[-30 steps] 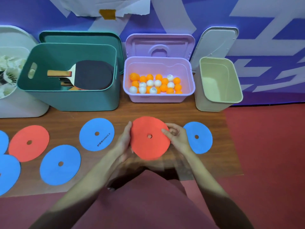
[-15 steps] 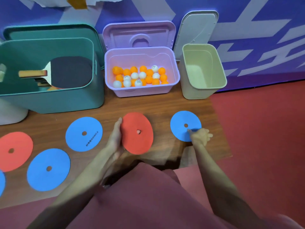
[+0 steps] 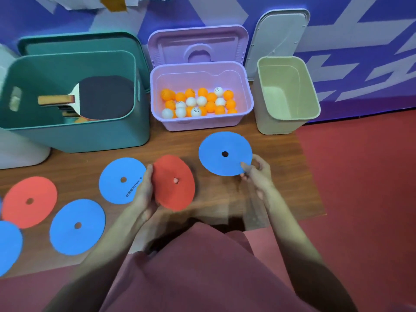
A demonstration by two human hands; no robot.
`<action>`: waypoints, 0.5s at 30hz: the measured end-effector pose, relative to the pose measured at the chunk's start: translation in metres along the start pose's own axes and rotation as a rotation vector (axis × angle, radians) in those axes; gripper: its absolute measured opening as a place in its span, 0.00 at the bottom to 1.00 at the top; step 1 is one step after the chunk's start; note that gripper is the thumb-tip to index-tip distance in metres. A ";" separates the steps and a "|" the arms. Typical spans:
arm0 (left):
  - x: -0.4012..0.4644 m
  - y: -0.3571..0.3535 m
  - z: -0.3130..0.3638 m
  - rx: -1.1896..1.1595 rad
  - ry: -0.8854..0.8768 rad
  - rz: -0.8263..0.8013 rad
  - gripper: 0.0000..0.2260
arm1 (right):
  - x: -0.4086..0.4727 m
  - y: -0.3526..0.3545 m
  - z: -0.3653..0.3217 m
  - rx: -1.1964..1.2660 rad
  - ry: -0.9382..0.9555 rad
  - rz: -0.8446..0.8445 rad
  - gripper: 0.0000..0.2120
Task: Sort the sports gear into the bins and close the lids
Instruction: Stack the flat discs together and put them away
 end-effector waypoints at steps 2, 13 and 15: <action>0.000 0.012 0.001 -0.049 0.007 0.028 0.16 | -0.020 -0.035 -0.006 0.065 0.033 -0.234 0.12; -0.012 0.075 -0.004 -0.395 0.051 -0.095 0.25 | -0.093 -0.169 0.035 -0.580 0.212 -0.521 0.15; -0.014 0.095 -0.001 -0.422 0.042 -0.082 0.26 | -0.101 -0.186 0.034 -0.694 0.304 -0.508 0.15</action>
Point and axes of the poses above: each hand's wrist, its own x-axis towards the middle knuckle, its own y-axis out of the back of the hand, z = x × y, the point moved 7 cm from there along x, towards the middle knuckle, and after that the axes turned 5 degrees about z, right-handed, at the moved point
